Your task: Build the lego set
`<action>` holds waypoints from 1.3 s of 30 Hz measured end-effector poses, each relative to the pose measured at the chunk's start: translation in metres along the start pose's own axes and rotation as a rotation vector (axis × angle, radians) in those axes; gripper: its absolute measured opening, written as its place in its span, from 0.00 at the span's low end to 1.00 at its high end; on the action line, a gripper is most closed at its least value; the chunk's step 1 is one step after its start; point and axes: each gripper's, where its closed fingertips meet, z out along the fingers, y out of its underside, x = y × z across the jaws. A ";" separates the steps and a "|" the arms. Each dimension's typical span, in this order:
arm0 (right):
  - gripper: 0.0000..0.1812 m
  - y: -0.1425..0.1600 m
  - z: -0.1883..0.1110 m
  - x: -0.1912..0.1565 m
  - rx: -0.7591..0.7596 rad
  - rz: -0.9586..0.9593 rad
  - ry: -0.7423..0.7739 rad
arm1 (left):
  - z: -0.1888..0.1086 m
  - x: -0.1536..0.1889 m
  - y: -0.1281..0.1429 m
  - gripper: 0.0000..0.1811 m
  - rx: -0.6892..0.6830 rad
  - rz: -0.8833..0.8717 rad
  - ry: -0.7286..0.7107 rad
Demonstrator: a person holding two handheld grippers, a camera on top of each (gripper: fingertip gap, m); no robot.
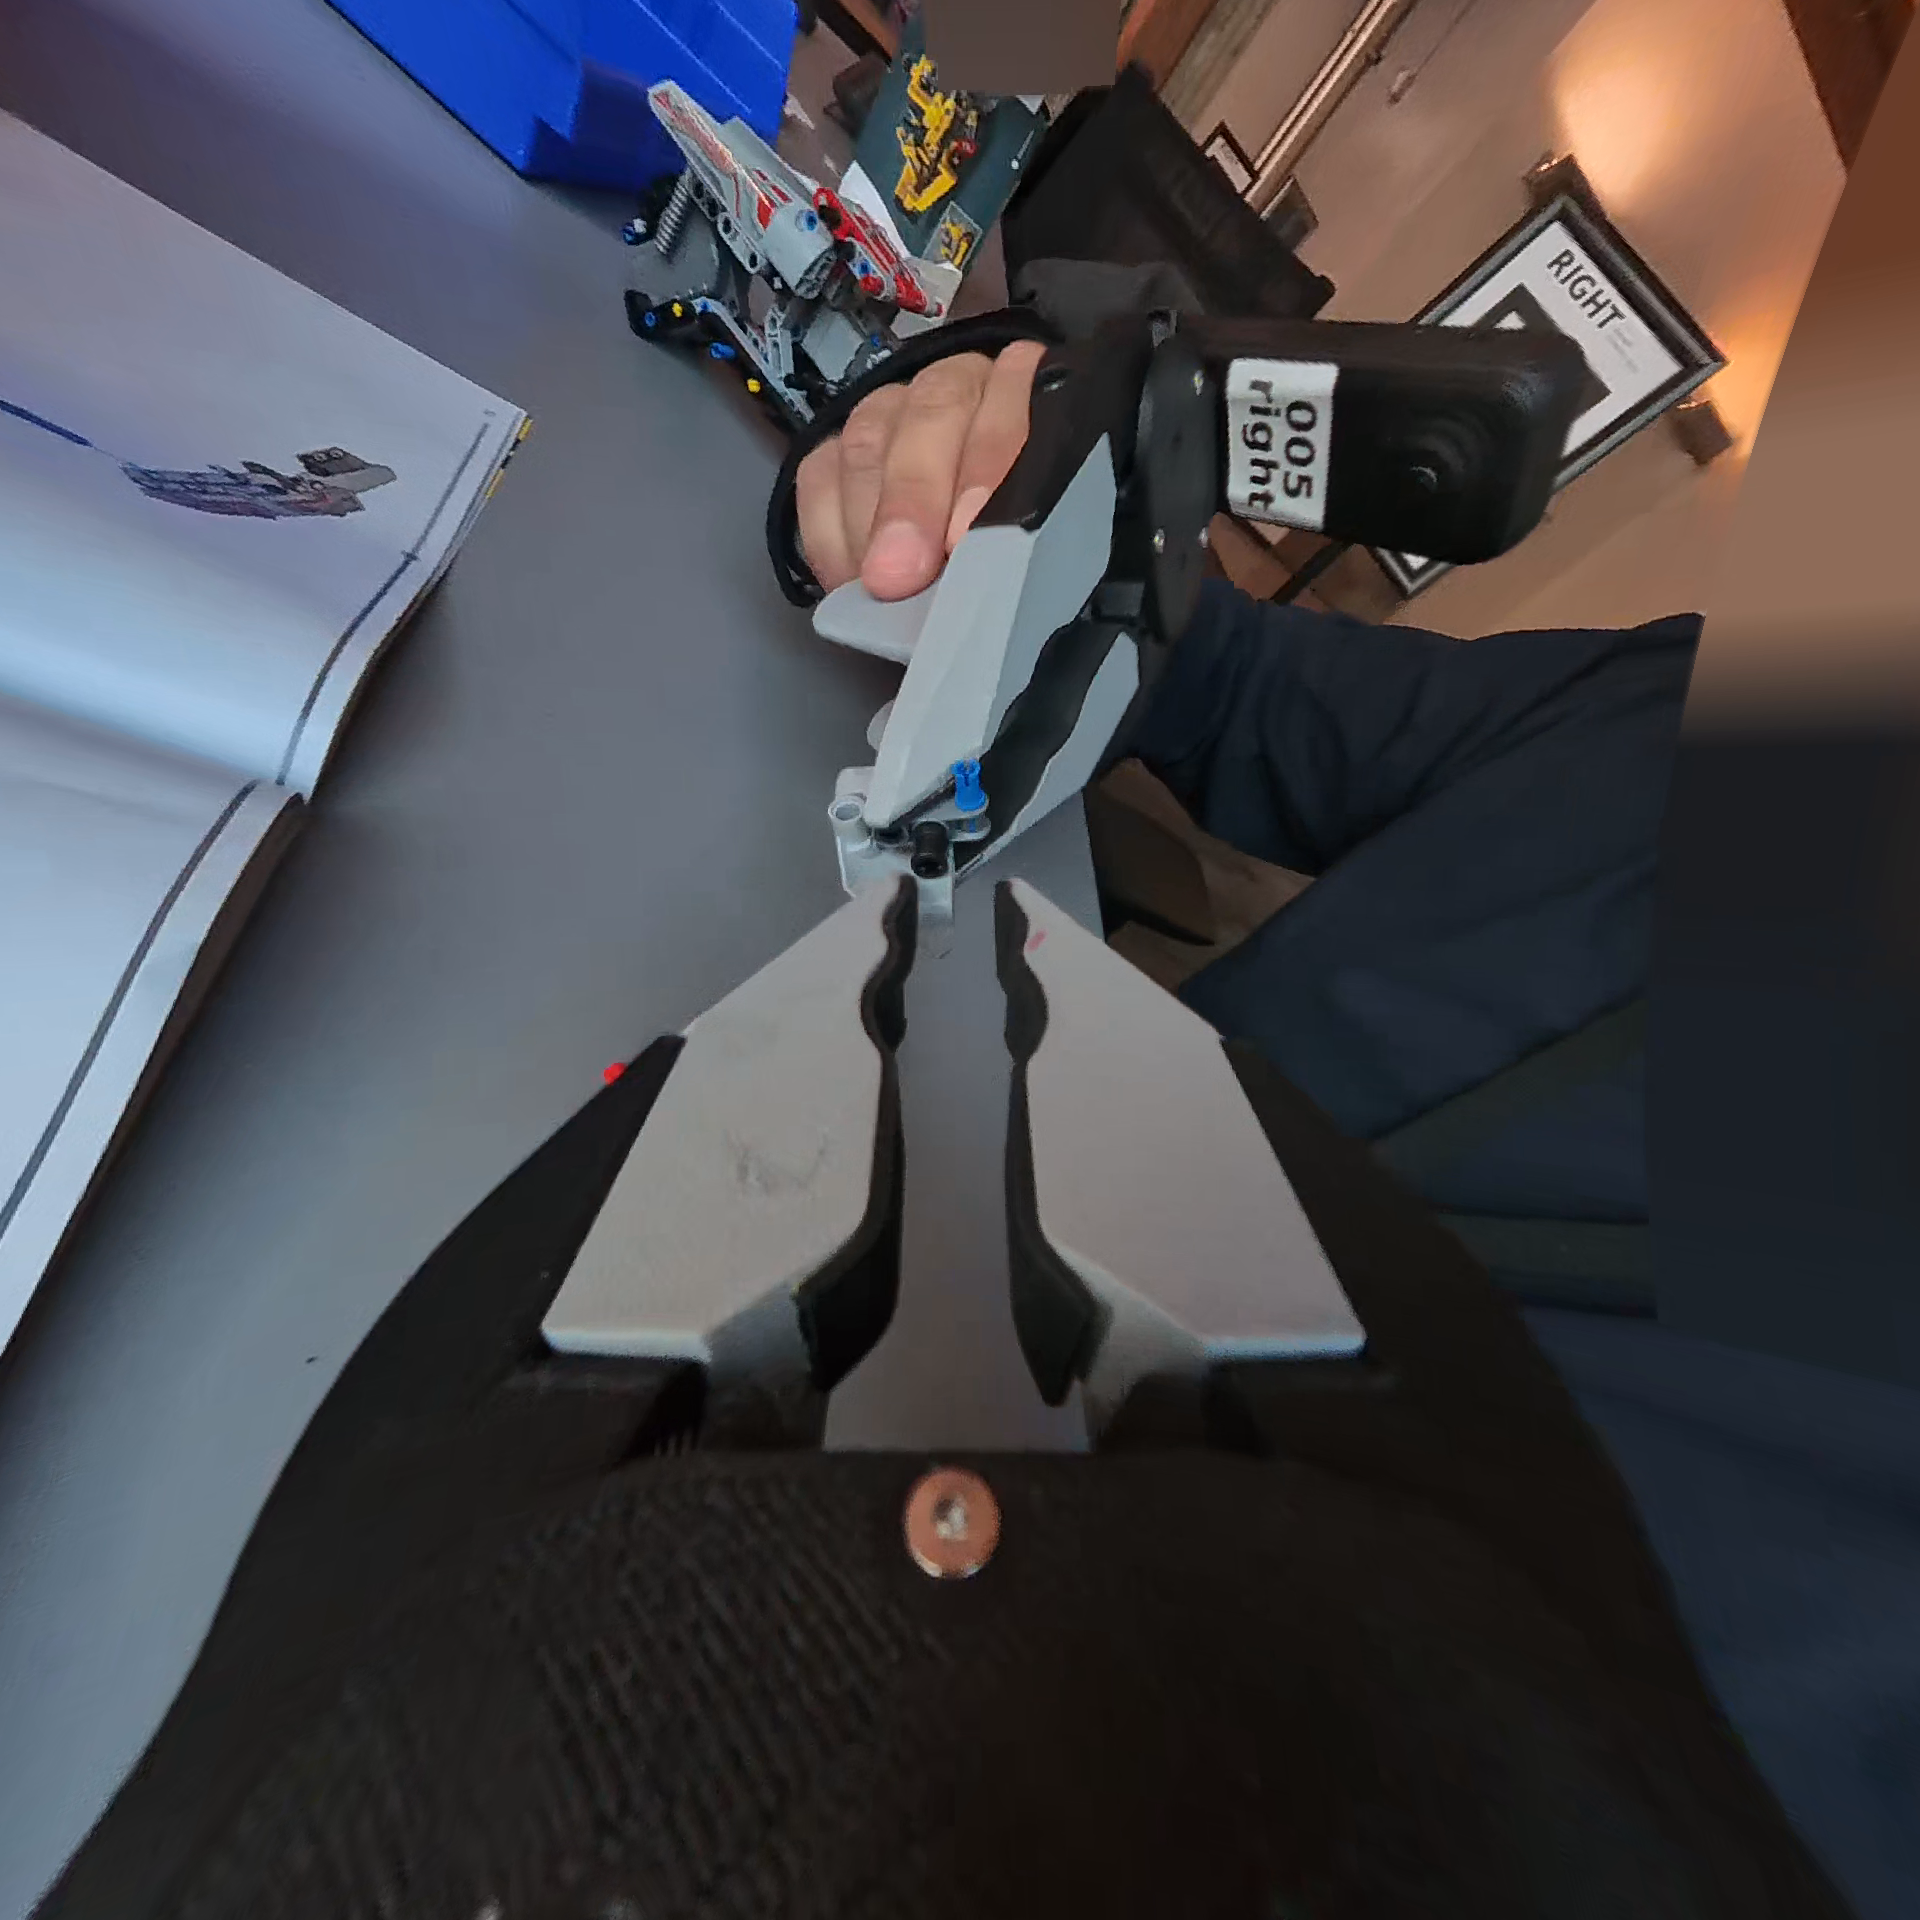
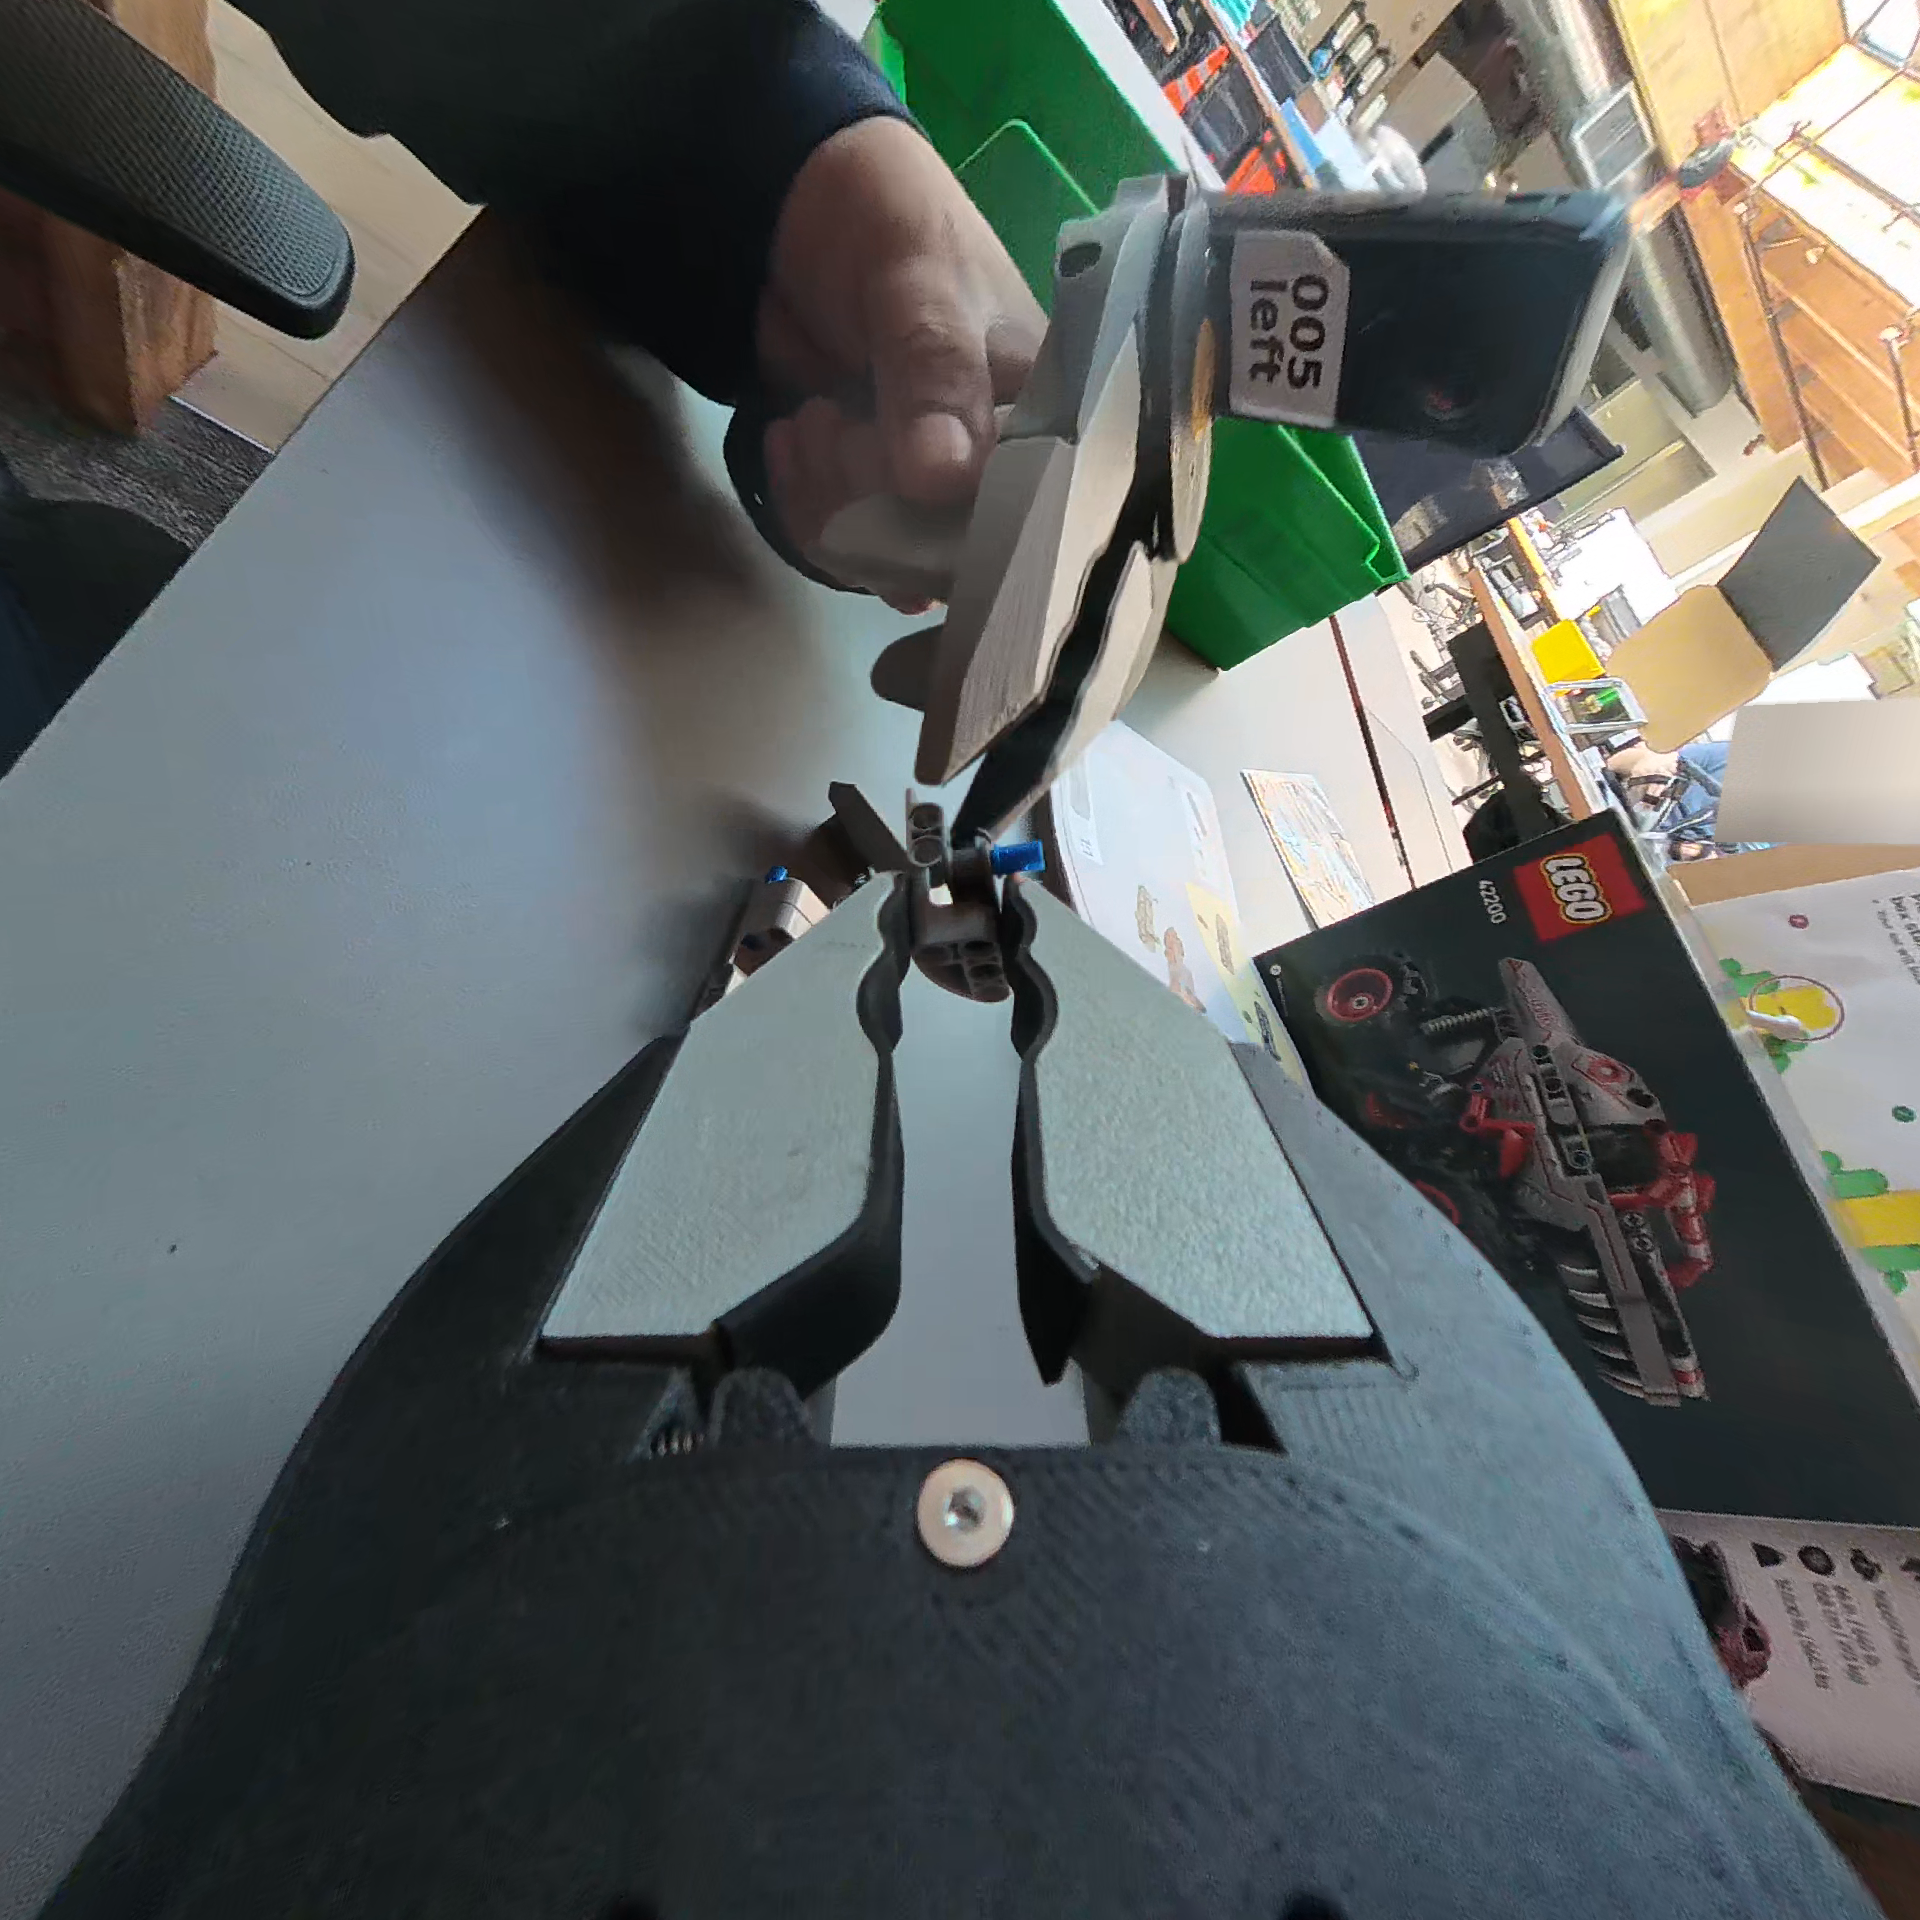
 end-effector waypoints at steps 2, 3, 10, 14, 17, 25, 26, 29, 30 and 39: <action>0.08 -0.003 -0.001 0.000 0.007 -0.009 0.004 | 0.002 0.001 0.000 0.04 0.002 -0.012 0.015; 0.08 -0.003 -0.001 0.000 0.005 -0.020 0.009 | 0.003 0.001 -0.001 0.04 0.004 -0.011 0.016; 0.08 -0.005 0.001 -0.002 -0.010 -0.059 0.025 | 0.007 0.000 0.000 0.02 0.008 -0.031 0.037; 0.08 -0.006 0.001 0.001 -0.008 -0.056 0.049 | 0.006 0.001 -0.004 0.02 0.036 0.001 0.020; 0.08 -0.007 0.000 0.003 -0.024 -0.076 0.082 | 0.005 0.002 -0.006 0.02 0.053 0.031 -0.007; 0.08 -0.006 0.002 -0.005 -0.043 -0.085 0.065 | 0.004 0.003 0.003 0.02 0.043 0.050 -0.036; 0.08 -0.005 0.003 -0.007 -0.047 -0.088 0.060 | 0.005 0.003 0.006 0.02 0.041 0.042 -0.033; 0.08 -0.005 0.005 -0.010 -0.049 -0.083 0.054 | 0.003 0.003 0.009 0.02 0.042 0.035 -0.034; 0.08 -0.005 0.005 -0.010 -0.047 -0.075 0.051 | 0.003 0.003 0.010 0.02 0.042 0.039 -0.041; 0.08 -0.007 0.007 -0.013 -0.035 -0.039 0.031 | 0.000 0.005 0.013 0.02 0.069 0.041 -0.042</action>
